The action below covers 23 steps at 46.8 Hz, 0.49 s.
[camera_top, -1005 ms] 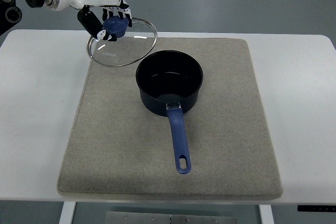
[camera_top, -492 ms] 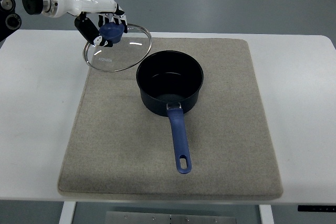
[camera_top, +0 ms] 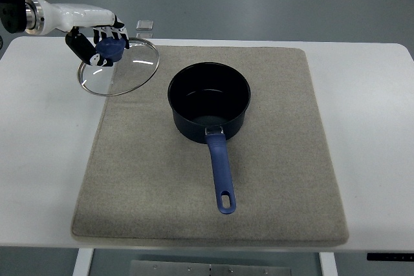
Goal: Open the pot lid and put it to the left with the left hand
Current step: 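Carry the lid away from the pot and lower it onto the mat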
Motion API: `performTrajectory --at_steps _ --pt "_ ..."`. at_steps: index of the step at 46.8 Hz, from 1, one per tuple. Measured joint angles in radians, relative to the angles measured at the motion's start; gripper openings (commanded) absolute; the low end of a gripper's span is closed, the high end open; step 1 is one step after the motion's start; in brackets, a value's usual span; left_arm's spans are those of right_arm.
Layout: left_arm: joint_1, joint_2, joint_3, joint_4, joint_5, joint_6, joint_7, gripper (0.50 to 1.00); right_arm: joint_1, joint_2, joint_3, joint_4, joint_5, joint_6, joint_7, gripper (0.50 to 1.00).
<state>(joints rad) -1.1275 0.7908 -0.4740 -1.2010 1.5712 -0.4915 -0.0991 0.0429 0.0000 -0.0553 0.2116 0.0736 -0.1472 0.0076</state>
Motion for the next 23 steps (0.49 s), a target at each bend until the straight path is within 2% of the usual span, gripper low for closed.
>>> performTrajectory --at_steps 5,15,23 --pt "0.021 0.000 0.007 0.004 0.006 0.012 0.000 0.500 0.000 0.000 0.000 0.000 0.000 0.000 0.000 0.915" --pt "0.085 -0.015 0.014 0.012 0.051 0.094 0.001 0.500 0.000 0.000 0.000 0.000 0.000 0.000 0.000 0.915" --pt "0.106 -0.053 0.015 0.025 0.071 0.106 0.001 0.500 0.000 0.000 0.000 0.000 0.000 0.000 0.000 0.915"
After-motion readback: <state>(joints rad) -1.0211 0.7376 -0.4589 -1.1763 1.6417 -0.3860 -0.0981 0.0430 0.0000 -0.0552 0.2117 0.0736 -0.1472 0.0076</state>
